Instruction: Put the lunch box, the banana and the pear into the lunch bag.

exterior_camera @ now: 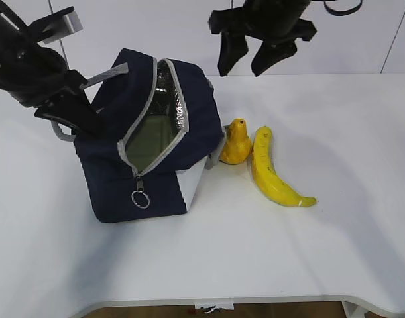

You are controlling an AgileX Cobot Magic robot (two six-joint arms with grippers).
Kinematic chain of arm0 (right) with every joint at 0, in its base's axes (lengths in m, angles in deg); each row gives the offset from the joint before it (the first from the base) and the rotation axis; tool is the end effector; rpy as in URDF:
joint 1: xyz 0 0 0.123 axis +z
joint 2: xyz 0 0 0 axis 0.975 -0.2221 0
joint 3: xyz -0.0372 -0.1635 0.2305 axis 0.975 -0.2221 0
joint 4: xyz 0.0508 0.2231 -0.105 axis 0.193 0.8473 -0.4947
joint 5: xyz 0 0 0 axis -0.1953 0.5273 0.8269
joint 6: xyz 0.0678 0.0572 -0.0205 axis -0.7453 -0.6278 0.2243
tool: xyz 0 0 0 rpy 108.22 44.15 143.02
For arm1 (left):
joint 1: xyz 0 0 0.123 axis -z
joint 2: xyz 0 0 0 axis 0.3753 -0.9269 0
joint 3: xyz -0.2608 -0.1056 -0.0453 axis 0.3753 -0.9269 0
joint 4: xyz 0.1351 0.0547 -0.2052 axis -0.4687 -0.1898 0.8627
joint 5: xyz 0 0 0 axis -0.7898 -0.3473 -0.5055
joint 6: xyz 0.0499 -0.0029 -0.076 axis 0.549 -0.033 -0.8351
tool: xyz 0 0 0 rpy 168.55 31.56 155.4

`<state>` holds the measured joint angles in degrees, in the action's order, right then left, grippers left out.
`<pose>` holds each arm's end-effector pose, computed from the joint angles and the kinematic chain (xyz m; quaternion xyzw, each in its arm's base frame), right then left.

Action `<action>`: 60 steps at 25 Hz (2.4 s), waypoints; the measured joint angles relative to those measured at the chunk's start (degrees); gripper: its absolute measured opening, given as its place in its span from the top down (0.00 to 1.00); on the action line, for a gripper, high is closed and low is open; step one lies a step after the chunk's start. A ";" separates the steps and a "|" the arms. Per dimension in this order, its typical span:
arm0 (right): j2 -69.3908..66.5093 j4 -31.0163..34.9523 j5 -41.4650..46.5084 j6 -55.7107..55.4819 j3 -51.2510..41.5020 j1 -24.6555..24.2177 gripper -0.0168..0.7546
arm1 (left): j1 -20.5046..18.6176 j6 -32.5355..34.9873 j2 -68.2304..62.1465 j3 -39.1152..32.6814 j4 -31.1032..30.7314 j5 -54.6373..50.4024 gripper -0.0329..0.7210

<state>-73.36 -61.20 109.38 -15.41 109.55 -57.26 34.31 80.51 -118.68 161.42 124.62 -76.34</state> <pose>0.4252 0.1712 0.3192 -0.1435 0.9608 0.1335 0.1962 0.3441 -0.1236 0.2652 0.2458 0.9218 -0.2682 0.1338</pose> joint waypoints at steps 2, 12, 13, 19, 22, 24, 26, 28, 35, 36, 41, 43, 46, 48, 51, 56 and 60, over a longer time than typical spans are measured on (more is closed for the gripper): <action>3.68 -1.89 0.09 -0.36 -3.90 0.00 0.36 | 0.00 0.00 0.00 0.00 -0.31 0.03 0.95; 8.66 -7.94 0.23 -0.60 -18.85 0.00 0.36 | 0.00 0.00 0.00 0.00 -1.97 -1.10 0.95; 8.66 -8.35 0.23 -0.85 -19.80 0.00 0.36 | 0.00 0.00 0.00 0.00 -1.99 -1.10 0.92; 5.38 -8.88 -0.13 -3.83 -21.25 0.00 0.36 | 0.00 0.00 0.00 0.00 -2.48 -1.36 0.94; 2.76 -8.88 -0.39 -3.98 -21.25 0.00 0.36 | 0.00 0.10 0.00 0.00 -2.57 -1.36 0.91; 0.84 -8.88 -0.56 -3.98 -21.25 0.00 0.36 | 0.00 0.10 0.00 0.00 -2.70 -1.40 0.94; -0.64 -9.13 -0.66 -3.98 -21.25 0.00 0.37 | 0.00 0.10 0.00 0.00 -2.70 -1.40 0.94; -1.64 -9.36 -1.23 -4.09 -21.25 0.00 0.38 | 0.00 0.10 -0.03 0.00 -2.70 -1.49 0.95; -2.84 -9.39 -5.30 -4.18 -21.25 0.00 0.38 | 0.00 0.10 -0.03 0.00 -2.70 -1.62 0.95; -3.37 -9.49 -5.43 -4.18 -21.25 0.00 0.39 | 0.00 0.10 -0.03 0.00 -2.70 -1.62 0.95; -5.57 -9.49 -5.85 -4.18 -21.25 0.00 0.39 | 0.00 0.10 -0.03 0.00 -2.73 -1.66 0.95; -6.34 -9.49 -5.89 -4.18 -21.25 0.00 0.39 | 0.00 0.10 -0.03 0.00 -2.73 -1.75 0.95; -6.68 -9.49 -6.20 -4.18 -21.25 0.00 0.42 | 0.00 0.10 -0.03 0.00 -2.73 -1.75 0.95; -6.68 -9.89 -6.35 -4.18 -21.25 0.00 0.47 | 0.00 0.10 -0.03 0.00 -2.73 -1.79 0.95; -6.68 -11.21 -6.25 -4.18 -21.25 0.00 0.60 | 0.00 0.10 -0.03 0.00 -2.73 -1.79 0.95; -6.79 -15.05 -2.95 -4.18 -20.23 0.00 0.64 | 0.00 0.10 -0.03 0.00 -2.73 -1.79 0.95; -7.11 -20.09 -1.51 -4.18 -16.15 0.00 0.64 | 0.00 0.10 -0.03 0.00 -2.73 -1.79 0.95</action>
<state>-80.47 -81.29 107.88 -19.59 93.40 -57.26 34.31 80.62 -118.71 161.42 121.89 -78.13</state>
